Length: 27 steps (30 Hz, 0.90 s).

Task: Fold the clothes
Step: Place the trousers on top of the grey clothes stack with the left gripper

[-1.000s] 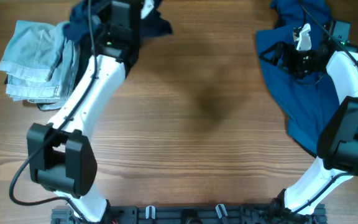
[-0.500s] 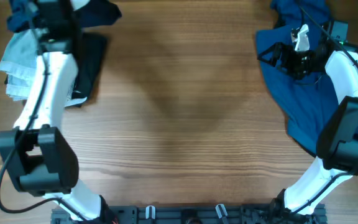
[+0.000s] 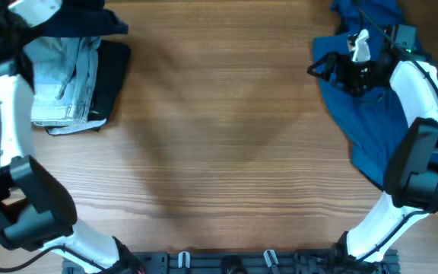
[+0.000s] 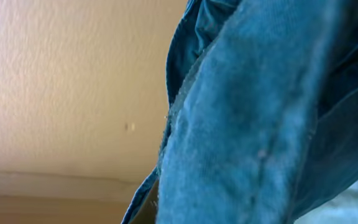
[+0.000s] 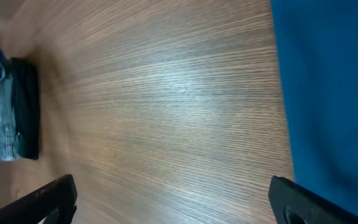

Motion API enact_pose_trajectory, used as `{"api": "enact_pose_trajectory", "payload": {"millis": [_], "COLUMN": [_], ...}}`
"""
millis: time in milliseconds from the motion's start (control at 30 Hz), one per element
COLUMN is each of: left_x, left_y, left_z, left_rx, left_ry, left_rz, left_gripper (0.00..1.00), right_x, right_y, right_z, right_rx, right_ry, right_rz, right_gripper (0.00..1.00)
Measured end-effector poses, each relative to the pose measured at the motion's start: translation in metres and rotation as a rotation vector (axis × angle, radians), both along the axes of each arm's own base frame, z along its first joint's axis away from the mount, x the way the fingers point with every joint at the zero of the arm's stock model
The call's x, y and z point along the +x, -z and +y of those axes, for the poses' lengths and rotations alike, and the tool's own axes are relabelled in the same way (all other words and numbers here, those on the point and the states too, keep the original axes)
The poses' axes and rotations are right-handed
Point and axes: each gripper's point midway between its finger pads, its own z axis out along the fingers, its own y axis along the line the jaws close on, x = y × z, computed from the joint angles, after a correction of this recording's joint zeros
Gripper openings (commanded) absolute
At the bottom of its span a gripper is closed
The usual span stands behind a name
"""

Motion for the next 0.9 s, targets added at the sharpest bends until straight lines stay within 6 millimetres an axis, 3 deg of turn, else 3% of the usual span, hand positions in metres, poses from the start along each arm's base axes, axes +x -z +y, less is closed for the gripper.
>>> {"api": "enact_pose_trajectory", "payload": {"millis": [100,200,300,433,467,500,533,667,900], "left_x": [-0.009,-0.023,-0.046,-0.095,-0.109,-0.119,-0.127,-0.156,-0.155], "left_y": [0.002,0.02,0.058,0.119,0.132,0.139,0.145,0.16,0.159], "left_z": [0.021,0.038,0.043,0.026,0.021,0.018,0.014,0.001,0.003], "left_rx": [-0.042,-0.097,-0.194,-0.339,-0.372,-0.394,-0.415,-0.503,-0.791], "left_ry": [-0.023,-0.057,-0.089,-0.134,-0.145,-0.151,-0.156,-0.197,-0.455], "left_rz": [0.0,0.065,0.226,0.524,0.594,0.642,0.683,0.81,0.727], "left_gripper": [0.04,0.04,0.06,0.05,0.11,0.28,1.0,1.0,1.0], "right_x": [0.001,0.004,0.005,0.006,0.006,0.008,0.009,0.01,0.01], "right_y": [-0.001,-0.001,-0.002,-0.002,-0.003,-0.003,-0.004,-0.004,-0.004], "right_z": [0.007,0.009,0.009,0.009,0.009,0.009,0.009,0.008,0.008], "right_rx": [0.002,0.006,0.01,0.012,0.012,0.011,0.013,0.019,0.025], "right_ry": [-0.009,-0.001,0.006,0.006,0.006,0.007,0.01,0.022,0.033], "right_rz": [-0.003,-0.005,-0.005,-0.009,-0.011,-0.019,-0.021,-0.018,-0.01], "right_gripper": [1.0,0.99,1.0,1.0,1.0,1.0,1.0,0.99,0.99]}}
